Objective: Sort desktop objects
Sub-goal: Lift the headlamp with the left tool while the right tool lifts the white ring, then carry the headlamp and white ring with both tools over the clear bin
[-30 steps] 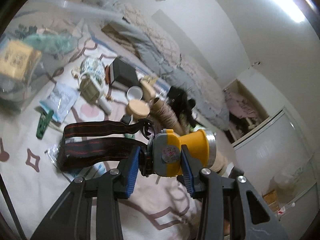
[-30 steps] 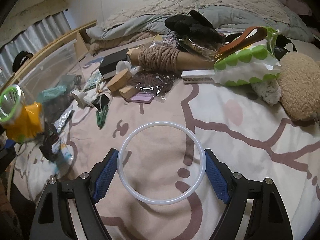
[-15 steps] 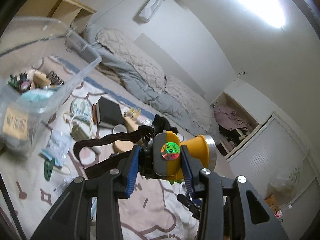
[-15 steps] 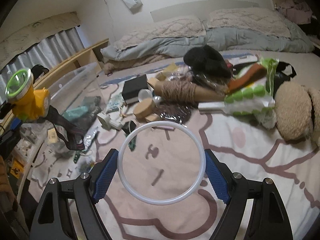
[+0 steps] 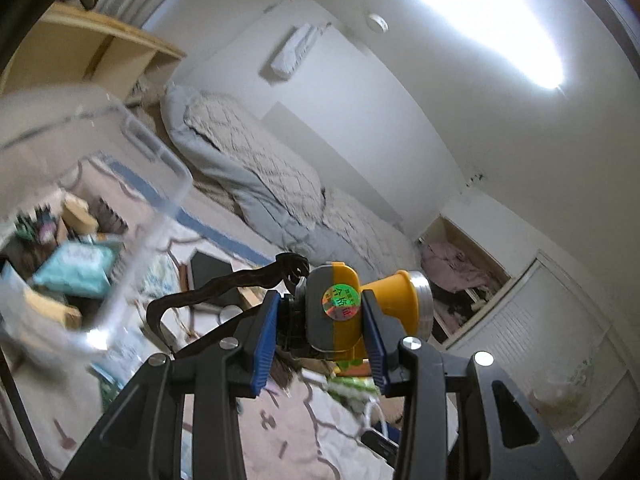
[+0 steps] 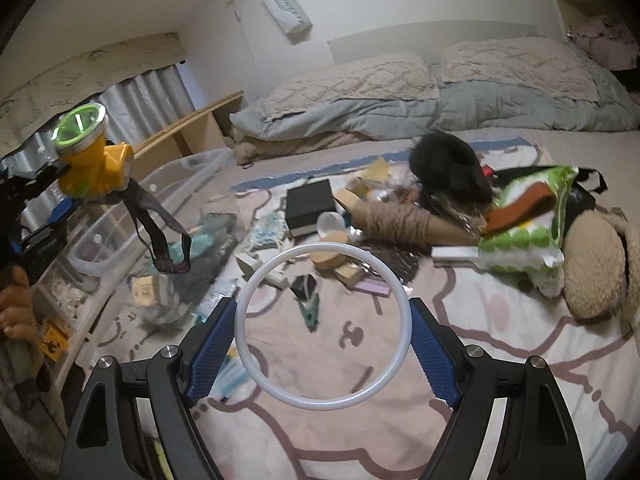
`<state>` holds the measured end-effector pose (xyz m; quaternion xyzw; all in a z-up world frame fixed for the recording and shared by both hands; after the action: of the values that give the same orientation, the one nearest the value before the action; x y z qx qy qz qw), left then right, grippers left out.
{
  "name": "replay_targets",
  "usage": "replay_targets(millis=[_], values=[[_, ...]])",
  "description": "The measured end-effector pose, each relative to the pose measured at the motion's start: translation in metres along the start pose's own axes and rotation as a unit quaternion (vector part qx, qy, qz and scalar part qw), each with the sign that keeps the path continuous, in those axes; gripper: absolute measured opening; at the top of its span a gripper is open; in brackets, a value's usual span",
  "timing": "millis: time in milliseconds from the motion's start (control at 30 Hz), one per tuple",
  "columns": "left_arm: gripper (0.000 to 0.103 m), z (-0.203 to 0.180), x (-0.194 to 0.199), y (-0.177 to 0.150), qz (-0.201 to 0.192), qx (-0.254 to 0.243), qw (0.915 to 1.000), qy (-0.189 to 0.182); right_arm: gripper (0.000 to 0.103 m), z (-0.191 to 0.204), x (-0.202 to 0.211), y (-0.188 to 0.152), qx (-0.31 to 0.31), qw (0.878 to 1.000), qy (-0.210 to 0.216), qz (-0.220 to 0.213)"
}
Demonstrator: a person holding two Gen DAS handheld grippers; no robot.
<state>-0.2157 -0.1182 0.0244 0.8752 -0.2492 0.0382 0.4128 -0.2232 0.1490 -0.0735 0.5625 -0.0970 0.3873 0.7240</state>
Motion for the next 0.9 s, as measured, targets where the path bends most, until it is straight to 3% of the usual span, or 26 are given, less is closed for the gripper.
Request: replay_targets(millis=[267,533,667,900], values=[[0.039,0.022,0.017,0.076,-0.037,-0.040,0.9964,0.064,0.084,0.024,0.004,0.011,0.014,1.000,0.027,0.005],[0.039,0.053,0.021,0.129,-0.062,-0.062,0.9883,0.125,0.084,0.047,-0.010,0.008,0.022,0.998,0.053,0.021],[0.039,0.084,0.007,0.152,-0.049,-0.047,0.9845,0.162,0.084,0.054,-0.017,0.006,0.025,0.998,0.060,0.028],[0.039,0.154,-0.047,0.162,0.004,-0.006,0.9697,0.244,0.084,0.048,-0.031,0.000,0.018,0.997,0.060,0.043]])
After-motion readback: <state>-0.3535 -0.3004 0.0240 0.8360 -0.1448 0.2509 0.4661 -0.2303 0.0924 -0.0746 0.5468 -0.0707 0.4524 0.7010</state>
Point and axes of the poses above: each gripper's, at about its wrist camera, not at the fingertips, and x roughly against the way its jaws point, z to its left, y to its top, the point moved 7 cm from there along -x, roughly the way its jaws point, and after that the axes turned 1 degree about y, right-handed, at the moved point
